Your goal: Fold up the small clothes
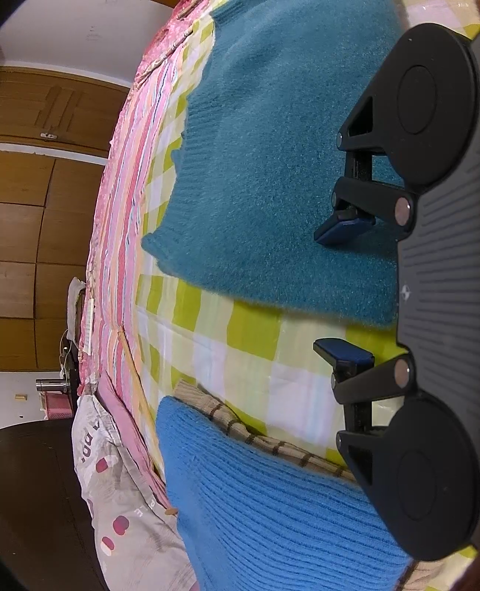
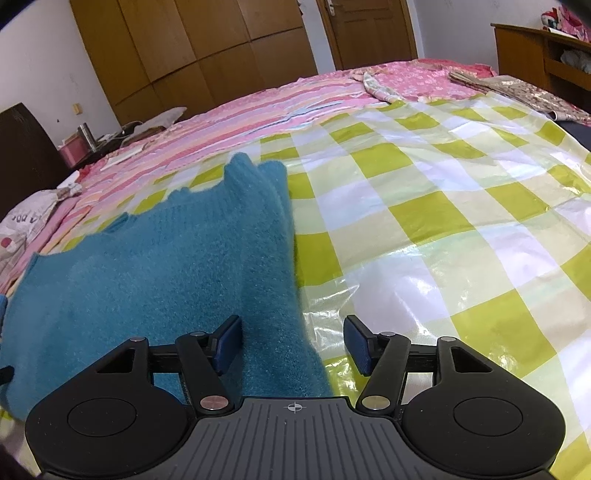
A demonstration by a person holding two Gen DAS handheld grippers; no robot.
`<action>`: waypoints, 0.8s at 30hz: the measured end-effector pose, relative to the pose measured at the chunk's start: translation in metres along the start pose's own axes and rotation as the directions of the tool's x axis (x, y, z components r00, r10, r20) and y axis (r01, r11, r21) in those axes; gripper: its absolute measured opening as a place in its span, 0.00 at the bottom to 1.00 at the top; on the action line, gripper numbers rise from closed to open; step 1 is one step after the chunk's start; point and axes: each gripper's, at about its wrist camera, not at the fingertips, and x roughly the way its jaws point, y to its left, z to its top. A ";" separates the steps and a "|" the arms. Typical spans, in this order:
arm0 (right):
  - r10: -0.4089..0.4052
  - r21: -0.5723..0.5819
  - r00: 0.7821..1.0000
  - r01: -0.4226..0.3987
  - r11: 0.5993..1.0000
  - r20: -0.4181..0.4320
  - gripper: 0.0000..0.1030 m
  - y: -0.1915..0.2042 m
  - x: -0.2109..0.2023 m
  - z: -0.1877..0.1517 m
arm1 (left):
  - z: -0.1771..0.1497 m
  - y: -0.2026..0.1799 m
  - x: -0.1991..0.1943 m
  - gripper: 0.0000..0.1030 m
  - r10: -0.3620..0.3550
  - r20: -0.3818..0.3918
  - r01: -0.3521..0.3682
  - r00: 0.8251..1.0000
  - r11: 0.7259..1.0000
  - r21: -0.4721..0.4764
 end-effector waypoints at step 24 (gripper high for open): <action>-0.145 -0.093 0.989 0.142 0.986 -0.023 0.61 0.029 0.000 0.004 | -0.016 0.027 0.002 0.74 -0.106 0.013 0.107 0.994 0.991 -0.086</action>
